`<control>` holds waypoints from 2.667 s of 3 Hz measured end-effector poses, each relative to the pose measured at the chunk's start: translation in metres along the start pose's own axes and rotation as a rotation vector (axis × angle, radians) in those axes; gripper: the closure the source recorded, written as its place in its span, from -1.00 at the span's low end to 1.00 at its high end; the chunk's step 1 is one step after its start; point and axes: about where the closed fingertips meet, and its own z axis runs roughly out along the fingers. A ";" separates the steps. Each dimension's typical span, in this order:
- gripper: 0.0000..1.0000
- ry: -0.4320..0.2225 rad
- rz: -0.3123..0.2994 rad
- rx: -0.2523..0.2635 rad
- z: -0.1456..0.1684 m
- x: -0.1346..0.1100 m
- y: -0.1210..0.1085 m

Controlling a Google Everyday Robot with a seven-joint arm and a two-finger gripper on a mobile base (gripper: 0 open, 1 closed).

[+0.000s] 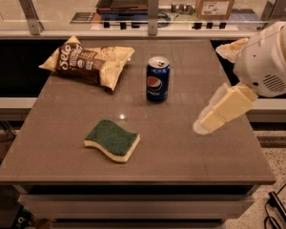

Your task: Pick sponge

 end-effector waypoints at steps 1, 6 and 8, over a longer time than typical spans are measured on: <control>-1.00 -0.127 0.052 -0.012 0.033 -0.004 0.018; -1.00 -0.326 0.142 -0.098 0.146 -0.039 0.094; -1.00 -0.298 0.111 -0.077 0.173 -0.053 0.110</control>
Offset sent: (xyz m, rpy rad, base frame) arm -0.0031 0.0724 -0.0922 0.3584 0.0322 -0.0073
